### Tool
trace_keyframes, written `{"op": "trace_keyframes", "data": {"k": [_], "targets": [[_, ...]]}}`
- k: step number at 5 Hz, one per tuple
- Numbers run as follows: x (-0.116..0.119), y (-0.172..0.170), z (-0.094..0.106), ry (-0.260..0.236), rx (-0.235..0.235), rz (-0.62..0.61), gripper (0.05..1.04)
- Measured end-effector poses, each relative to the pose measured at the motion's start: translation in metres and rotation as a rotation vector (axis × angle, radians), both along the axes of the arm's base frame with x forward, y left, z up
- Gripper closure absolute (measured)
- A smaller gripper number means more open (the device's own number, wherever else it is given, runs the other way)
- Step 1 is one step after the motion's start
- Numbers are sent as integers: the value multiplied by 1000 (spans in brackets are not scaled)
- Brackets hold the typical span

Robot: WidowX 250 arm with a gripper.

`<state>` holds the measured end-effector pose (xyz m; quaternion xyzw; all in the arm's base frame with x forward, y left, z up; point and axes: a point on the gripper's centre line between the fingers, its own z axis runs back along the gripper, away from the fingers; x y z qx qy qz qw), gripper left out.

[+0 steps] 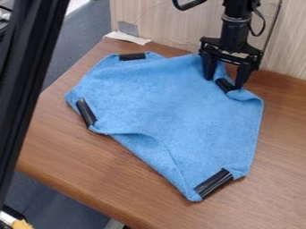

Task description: Unfold the cloth from bottom left to the top right

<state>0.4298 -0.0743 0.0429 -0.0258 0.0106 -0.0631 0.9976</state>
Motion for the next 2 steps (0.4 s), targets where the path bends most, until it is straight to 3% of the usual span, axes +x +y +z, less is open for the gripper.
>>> {"op": "trace_keyframes", "data": {"k": [1,2], "targets": [[-1,1,24,-44,-11,-16,83],[-8,10,44,-44,-36,-20,83]]}}
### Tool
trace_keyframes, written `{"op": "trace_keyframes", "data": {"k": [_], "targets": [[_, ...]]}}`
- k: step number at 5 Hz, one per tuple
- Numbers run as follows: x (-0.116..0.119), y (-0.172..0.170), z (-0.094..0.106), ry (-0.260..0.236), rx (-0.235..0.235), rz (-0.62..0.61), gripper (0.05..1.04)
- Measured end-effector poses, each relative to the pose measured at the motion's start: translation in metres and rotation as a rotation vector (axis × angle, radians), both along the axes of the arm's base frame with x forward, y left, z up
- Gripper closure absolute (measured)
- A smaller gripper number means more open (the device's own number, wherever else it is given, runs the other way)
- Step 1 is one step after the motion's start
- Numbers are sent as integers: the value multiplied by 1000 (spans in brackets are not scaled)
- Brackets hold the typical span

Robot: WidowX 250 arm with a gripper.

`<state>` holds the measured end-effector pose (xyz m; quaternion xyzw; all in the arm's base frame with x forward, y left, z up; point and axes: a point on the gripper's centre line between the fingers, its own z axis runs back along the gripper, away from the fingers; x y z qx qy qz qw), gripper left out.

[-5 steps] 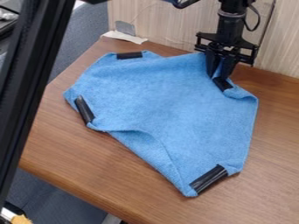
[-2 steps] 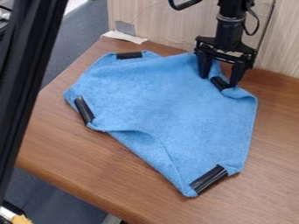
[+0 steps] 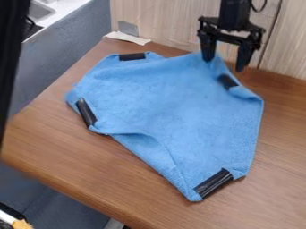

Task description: Unfold the cloth from bottom left to the top right

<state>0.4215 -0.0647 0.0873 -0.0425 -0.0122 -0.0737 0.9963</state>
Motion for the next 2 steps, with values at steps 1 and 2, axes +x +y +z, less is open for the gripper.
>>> {"op": "trace_keyframes", "data": {"k": [1,2], "targets": [[-14,8,10,11,-7,-20,83],[-33,16,13,20,20,-38,83]]}}
